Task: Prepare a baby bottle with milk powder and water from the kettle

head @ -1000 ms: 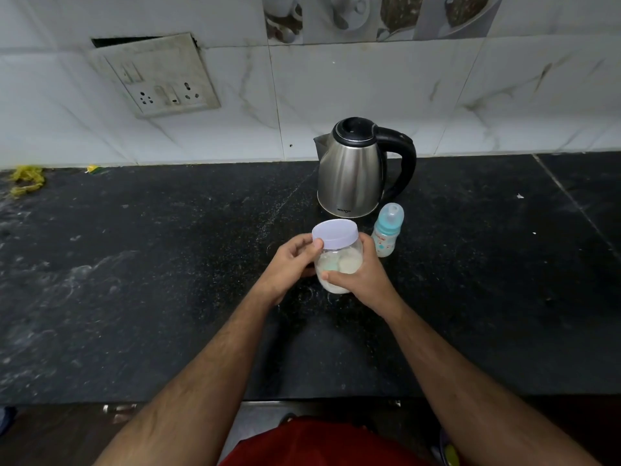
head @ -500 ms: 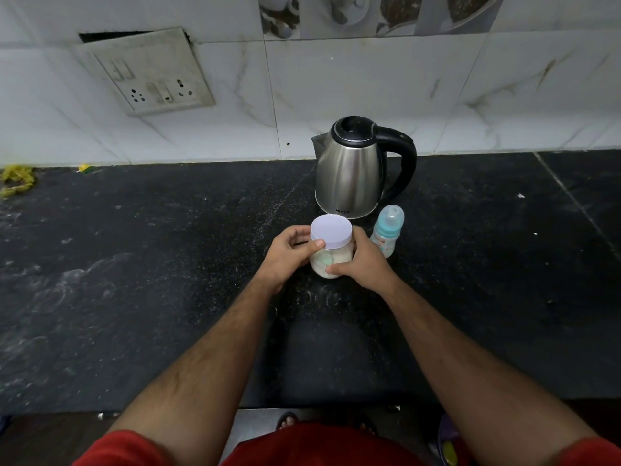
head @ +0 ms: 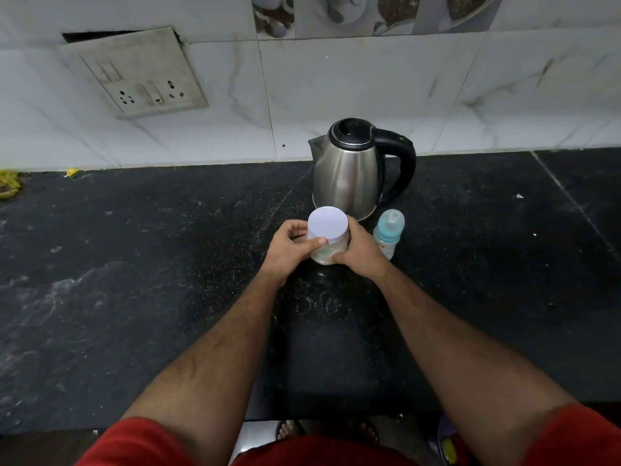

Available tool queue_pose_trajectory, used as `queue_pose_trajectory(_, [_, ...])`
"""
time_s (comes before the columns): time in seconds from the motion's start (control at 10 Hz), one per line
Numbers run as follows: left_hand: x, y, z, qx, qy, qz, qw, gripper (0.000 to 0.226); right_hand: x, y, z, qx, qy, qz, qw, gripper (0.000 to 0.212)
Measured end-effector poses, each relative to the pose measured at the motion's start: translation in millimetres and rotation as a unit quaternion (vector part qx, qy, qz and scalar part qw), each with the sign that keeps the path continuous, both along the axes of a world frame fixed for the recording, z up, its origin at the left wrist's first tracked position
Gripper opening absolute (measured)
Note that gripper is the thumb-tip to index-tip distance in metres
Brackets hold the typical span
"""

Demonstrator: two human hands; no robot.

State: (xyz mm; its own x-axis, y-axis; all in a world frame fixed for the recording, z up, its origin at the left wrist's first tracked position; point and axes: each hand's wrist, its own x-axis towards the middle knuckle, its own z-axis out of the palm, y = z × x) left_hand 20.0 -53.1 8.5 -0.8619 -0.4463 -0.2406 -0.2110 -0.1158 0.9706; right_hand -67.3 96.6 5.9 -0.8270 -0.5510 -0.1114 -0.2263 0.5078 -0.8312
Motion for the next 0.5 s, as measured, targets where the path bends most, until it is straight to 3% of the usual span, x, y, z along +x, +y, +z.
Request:
queue_pose_trajectory(0.3, [0,-2,-6,-0.023,-0.015,-0.017,0.999,0.053,2,1,4,0.014,-0.011,0.005,1.0,0.097])
queue_pose_trajectory(0.5, [17,3,-8,-0.073,-0.05,0.02,0.996,0.058,15,6,-4,0.014,0.026,-0.037,0.999,0.08])
